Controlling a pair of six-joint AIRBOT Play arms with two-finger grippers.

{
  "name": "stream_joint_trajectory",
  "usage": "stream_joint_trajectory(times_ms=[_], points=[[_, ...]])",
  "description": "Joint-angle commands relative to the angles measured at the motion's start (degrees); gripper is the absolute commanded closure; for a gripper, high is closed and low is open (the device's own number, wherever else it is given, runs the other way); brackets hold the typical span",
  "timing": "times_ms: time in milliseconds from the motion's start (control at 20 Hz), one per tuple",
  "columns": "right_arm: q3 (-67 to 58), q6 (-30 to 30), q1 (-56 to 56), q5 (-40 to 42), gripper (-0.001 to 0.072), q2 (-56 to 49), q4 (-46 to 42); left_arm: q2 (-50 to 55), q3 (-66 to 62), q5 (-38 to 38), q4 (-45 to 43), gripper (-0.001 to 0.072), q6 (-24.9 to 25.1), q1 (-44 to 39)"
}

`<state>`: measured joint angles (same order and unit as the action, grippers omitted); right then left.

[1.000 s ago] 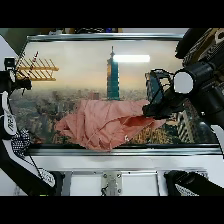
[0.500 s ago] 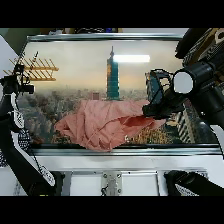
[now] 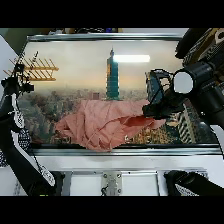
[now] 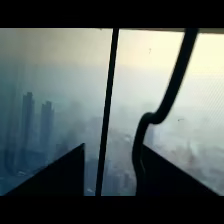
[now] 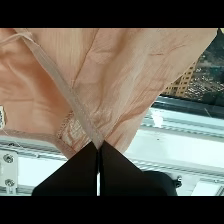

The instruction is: Fold the clothes and pants, and hang the long-sleeved shirts on hangers.

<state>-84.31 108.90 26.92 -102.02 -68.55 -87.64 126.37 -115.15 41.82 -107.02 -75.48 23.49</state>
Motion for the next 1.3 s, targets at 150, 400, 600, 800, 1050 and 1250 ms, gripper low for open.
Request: stream_joint_trajectory(times_ms=[150,400,600,800,1050,1250], points=[[0.02,0.00,-0.02,-0.02,0.0702,-0.04,0.00,-0.13,-0.07,-1.14,0.02,0.0703,0.07,0.07],[0.02,0.00,-0.02,-0.02,0.0702,-0.04,0.00,-2.64,-0.07,-0.37,0.00,0.0703,0.09,-0.66],[0.02,0.00,-0.02,-0.02,0.0702,-0.04,0.02,-6.36,-0.07,2.78,0.09,0.0705,0.07,-2.16],[0.02,0.00,-0.02,0.00,0.0702,-0.04,0.00,-11.41,0.09,4.66,0.15,0.0704,0.07,-3.74],[0.02,0.00,-0.02,-0.02,0.0702,-0.04,0.02,-17.81,0.04,7.26,0.00,0.0705,0.07,-6.84],[0.02,0.00,-0.02,-0.02,0.0702,-0.04,0.00,-23.82,0.04,7.76,0.79,0.0703,0.04,-10.82]])
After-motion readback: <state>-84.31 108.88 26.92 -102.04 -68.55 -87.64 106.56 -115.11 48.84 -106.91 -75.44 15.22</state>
